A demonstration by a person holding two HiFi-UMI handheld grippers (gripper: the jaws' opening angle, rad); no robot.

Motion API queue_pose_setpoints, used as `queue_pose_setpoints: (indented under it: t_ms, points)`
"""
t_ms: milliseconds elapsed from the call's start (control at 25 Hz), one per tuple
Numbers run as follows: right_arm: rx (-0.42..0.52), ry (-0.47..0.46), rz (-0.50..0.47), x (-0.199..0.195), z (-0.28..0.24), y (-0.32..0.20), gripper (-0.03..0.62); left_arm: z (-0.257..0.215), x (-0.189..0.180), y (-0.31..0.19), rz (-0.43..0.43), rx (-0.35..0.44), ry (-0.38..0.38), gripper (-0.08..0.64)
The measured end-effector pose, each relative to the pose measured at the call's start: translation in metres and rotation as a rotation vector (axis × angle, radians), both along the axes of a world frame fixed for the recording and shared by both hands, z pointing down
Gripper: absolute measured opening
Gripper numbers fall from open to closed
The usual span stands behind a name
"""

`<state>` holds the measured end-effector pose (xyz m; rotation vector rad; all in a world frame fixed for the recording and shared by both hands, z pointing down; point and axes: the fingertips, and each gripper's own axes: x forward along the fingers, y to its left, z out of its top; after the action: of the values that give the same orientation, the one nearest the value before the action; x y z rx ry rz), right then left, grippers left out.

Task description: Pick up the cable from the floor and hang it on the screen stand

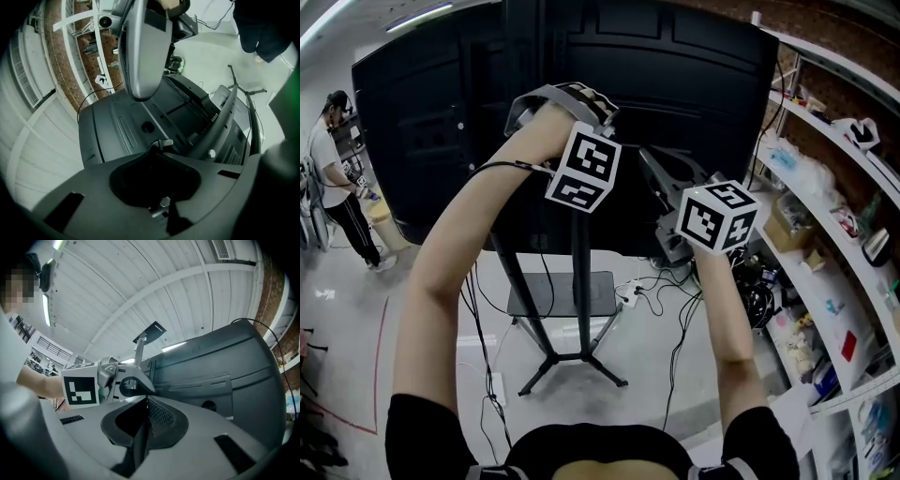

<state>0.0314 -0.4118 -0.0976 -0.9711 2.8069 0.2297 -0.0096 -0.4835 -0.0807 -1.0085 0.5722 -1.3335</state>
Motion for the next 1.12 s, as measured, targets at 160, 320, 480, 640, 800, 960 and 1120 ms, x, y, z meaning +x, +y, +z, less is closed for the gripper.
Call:
queue_pose_setpoints:
  t_ms: [160,320,480,640,800,960,1120]
  points:
    - [0.002,0.011,0.001,-0.002,0.003,0.002,0.025,-0.006,-0.002,0.001,0.023,0.085,0.049,0.046]
    - [0.008,0.01,0.0,-0.003,0.006,0.007,0.025,-0.011,-0.001,0.005,0.041,0.202,0.079,0.046]
    - [0.001,-0.011,0.001,0.0,0.011,0.011,0.025,-0.018,-0.003,0.011,0.048,0.269,0.172,0.06]
    - [-0.014,-0.016,0.003,0.001,0.018,0.013,0.025,-0.027,-0.005,0.015,0.052,0.285,0.272,0.17]
    - [-0.024,-0.026,0.004,0.002,0.022,0.016,0.025,-0.017,-0.007,0.022,0.046,0.239,0.287,0.275]
    - [-0.023,-0.029,0.003,0.001,0.027,0.02,0.025,-0.008,-0.014,0.034,0.051,0.255,0.299,0.275]
    - [-0.029,-0.027,0.003,0.0,0.036,0.025,0.025,0.004,-0.016,0.047,0.065,0.259,0.337,0.275]
